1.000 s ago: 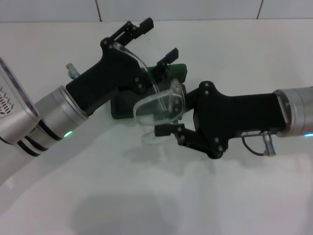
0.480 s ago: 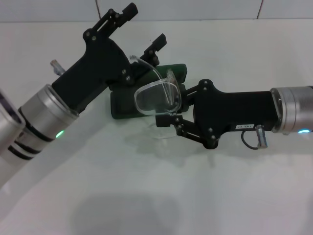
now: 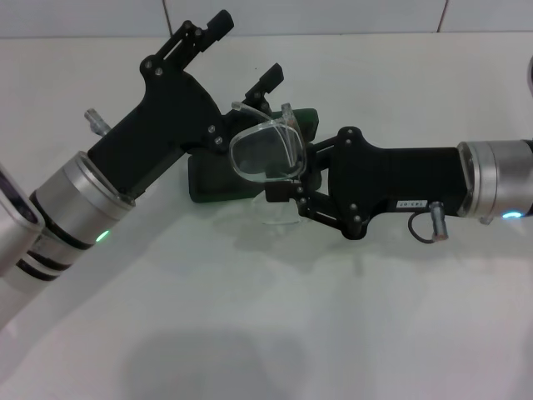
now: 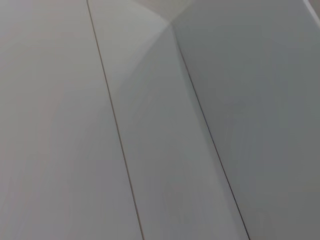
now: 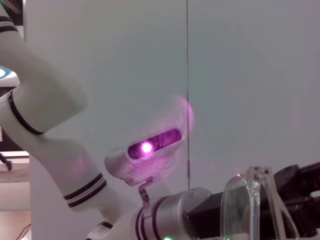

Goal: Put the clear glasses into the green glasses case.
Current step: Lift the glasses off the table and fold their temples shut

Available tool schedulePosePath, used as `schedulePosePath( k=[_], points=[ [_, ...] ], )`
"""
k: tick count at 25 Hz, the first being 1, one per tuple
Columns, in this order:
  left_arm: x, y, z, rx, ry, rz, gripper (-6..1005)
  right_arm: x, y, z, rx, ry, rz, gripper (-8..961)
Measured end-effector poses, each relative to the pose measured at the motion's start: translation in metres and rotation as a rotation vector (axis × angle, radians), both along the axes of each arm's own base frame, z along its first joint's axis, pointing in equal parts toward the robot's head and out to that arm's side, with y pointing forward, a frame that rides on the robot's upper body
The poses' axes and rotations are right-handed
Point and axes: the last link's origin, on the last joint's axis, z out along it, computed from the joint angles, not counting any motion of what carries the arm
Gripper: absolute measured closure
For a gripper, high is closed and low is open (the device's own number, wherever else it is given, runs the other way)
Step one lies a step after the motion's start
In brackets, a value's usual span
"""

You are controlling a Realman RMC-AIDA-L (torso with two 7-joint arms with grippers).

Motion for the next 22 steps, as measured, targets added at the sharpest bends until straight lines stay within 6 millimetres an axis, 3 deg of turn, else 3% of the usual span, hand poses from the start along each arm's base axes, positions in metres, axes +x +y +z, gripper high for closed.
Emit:
schedulePosePath(
  k=[22],
  points=[
    [-0.0035,0.0029,0.0044,0.063,0.007,0.023,274,0.0018,0.0048,-0.0013,0.036,-0.015,-0.017,838]
  ],
)
